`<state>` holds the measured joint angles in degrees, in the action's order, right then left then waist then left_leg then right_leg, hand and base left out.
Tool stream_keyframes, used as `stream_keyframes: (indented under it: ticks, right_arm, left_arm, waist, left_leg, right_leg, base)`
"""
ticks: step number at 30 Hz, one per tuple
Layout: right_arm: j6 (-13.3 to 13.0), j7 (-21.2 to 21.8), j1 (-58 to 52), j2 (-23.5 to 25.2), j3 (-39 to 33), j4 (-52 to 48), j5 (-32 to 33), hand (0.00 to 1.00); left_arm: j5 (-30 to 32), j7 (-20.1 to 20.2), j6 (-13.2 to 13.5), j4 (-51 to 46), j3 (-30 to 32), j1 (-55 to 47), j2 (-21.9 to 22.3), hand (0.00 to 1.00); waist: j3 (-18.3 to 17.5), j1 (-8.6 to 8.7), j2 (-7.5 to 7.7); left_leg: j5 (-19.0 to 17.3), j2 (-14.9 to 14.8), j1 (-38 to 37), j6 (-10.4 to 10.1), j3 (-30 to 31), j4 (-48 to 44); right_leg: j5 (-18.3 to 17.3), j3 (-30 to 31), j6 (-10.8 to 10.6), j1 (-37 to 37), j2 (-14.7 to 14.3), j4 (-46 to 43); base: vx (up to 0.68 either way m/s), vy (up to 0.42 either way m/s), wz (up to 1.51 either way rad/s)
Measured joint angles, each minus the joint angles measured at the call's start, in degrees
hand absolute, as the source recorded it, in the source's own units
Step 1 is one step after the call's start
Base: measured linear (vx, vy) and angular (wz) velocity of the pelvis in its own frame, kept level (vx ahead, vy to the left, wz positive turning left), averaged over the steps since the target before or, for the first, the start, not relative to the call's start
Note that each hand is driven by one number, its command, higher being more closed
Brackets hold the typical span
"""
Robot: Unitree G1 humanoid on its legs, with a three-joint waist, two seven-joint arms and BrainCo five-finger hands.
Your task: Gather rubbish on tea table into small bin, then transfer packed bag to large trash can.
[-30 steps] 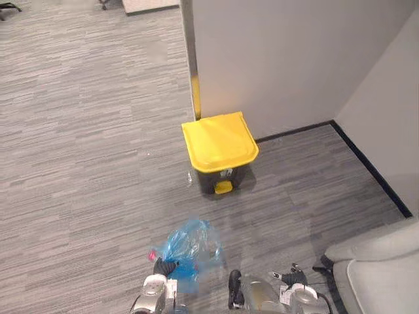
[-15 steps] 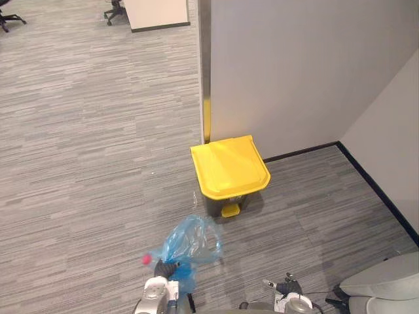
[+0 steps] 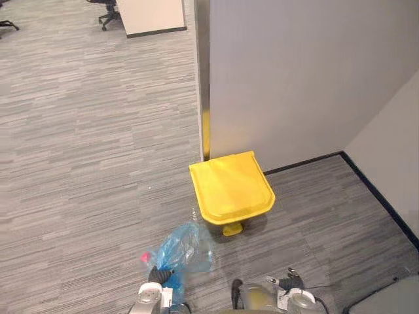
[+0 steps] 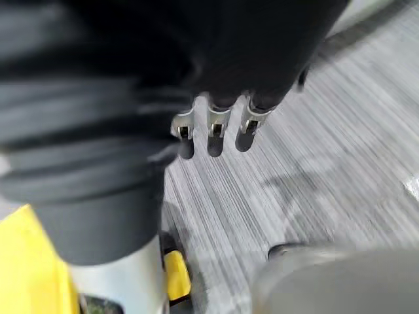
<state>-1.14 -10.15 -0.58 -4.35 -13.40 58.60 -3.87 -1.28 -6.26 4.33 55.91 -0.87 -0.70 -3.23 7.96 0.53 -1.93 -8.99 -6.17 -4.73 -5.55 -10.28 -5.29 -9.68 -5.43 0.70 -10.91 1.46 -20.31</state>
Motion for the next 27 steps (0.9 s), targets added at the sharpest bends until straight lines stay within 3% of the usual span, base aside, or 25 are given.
stream_keyframes:
  ticks: [2, 4, 5, 6, 7, 9, 10, 13, 16, 21, 27]
  right_arm:
    - [-0.01, -0.02, -0.53, -0.09, -0.59, -0.04, 0.07, 0.0]
    - [-0.04, -0.04, -1.12, 0.47, -0.64, -0.33, 0.11, 0.0]
    - [-0.11, -0.05, -1.74, 1.36, -0.63, -0.98, 0.28, 0.0]
    - [-0.19, -0.06, -1.93, 2.11, -0.42, -1.58, 0.51, 0.0]
    - [-0.19, -0.05, -1.95, 2.08, -0.45, -1.59, 0.58, 0.0]
    - [-0.19, -0.04, -1.61, 2.08, -0.8, -1.88, 1.09, 0.0]
    - [-0.15, -0.04, -1.81, 1.92, -1.53, -2.03, 1.63, 0.0]
    - [-0.03, 0.08, -1.93, 3.24, -1.86, -1.51, 1.66, 0.0]
    - [0.0, 0.06, -2.55, 3.23, -2.14, -1.32, 1.63, 0.0]
    - [-0.03, 0.06, -1.76, 2.93, -2.1, 0.33, 1.62, 0.0]
    - [-0.01, 0.02, -0.91, 1.4, -1.08, 1.37, 1.51, 0.0]
  left_arm:
    - [0.01, 0.03, 0.02, -0.17, 0.1, 0.09, 0.4, 1.0]
    - [0.01, 0.21, 0.15, -0.87, 0.64, 0.33, 0.92, 1.0]
    - [0.01, 0.32, 0.16, -1.7, 1.53, 0.43, 1.33, 1.0]
    - [0.01, 0.3, 0.27, -2.54, 2.13, 0.21, 1.9, 1.0]
    - [0.01, 0.32, 0.29, -2.96, 2.19, -0.02, 2.57, 1.0]
    - [0.02, 0.44, 0.18, -2.97, 2.18, -0.12, 3.43, 1.0]
    - [0.03, 0.43, 0.14, -2.89, 2.17, -0.29, 3.57, 1.0]
    - [0.11, 0.4, 0.07, -2.76, 1.71, -0.6, 1.8, 1.0]
    - [0.32, 0.37, -0.06, -1.13, 0.87, -0.77, 0.57, 1.0]
    - [1.23, 0.33, -0.05, -0.08, -0.38, -0.63, -1.78, 1.0]
    - [1.21, 0.34, -0.06, 0.53, -0.42, -1.06, -1.57, 1.0]
  waist:
    - [0.1, 0.28, -0.14]
    - [0.63, 0.27, 0.94]
    - [0.72, 0.1, 2.1]
    - [0.83, -0.37, 2.31]
    - [0.63, -0.74, 1.56]
    - [0.79, -0.77, 0.48]
    - [0.36, -0.88, -0.61]
    - [-0.46, -0.97, 0.95]
    - [-0.73, -0.83, 1.23]
    - [-0.85, -0.65, 1.35]
    - [-0.86, -0.74, 1.32]
  left_leg:
    - [0.18, -0.58, -1.49, -0.31, 0.07, -0.6]
    - [0.02, -0.57, -0.45, -0.56, -0.11, -7.42]
    - [-0.07, -0.86, 3.14, -0.71, -0.33, -16.41]
    - [-1.57, -2.2, 6.29, -1.09, -1.74, -22.9]
    - [-4.02, -3.88, 8.32, -0.65, -3.92, -25.33]
    - [-3.56, -4.95, 10.14, 0.81, -6.21, -19.74]
    - [-1.3, -4.59, 9.6, 0.84, -6.42, -14.53]
    - [-0.85, -0.87, 7.38, 1.25, -6.47, -8.56]
    - [-0.03, 0.87, 5.31, 1.94, -7.33, -5.6]
    - [2.31, 1.6, 3.89, 1.83, -8.22, -0.71]
    - [2.85, 1.18, 2.9, 1.51, -9.71, 1.38]
  right_leg:
    - [-0.01, -0.83, 0.01, 3.49, -0.42, 2.54]
    - [-0.01, -1.63, 0.01, 7.52, 0.5, 4.78]
    - [0.0, -2.07, 0.01, 9.75, 1.61, 6.6]
    - [0.01, -2.04, 0.03, 11.23, 1.97, 7.91]
    - [0.01, -1.97, 0.03, 12.06, 1.74, 8.9]
    - [-0.09, -1.97, -0.35, 12.28, 1.8, 8.63]
    - [-0.77, -1.74, -2.12, 12.35, 1.57, 8.55]
    - [-0.64, -0.45, -4.13, 12.14, 3.74, 10.84]
    - [-0.02, 0.63, -5.06, 13.13, 4.82, 12.71]
    - [1.92, 2.51, -4.57, 12.9, 4.22, 15.21]
    - [4.39, 7.06, -4.47, 11.12, 3.07, 16.96]
  base:
    - [0.3, -0.07, 0.27]
    - [0.19, -0.022, 0.33]
    - [0.13, 0.006, 0.2]
    - [0.14, 0.056, 0.04]
    - [0.13, 0.088, -0.1]
    - [0.12, 0.171, -0.05]
    - [0.13, 0.199, -0.01]
    - [0.08, 0.171, 0.03]
    - [0.04, 0.112, -0.11]
    - [0.01, 0.023, -0.19]
    - [-0.01, -0.003, -0.42]
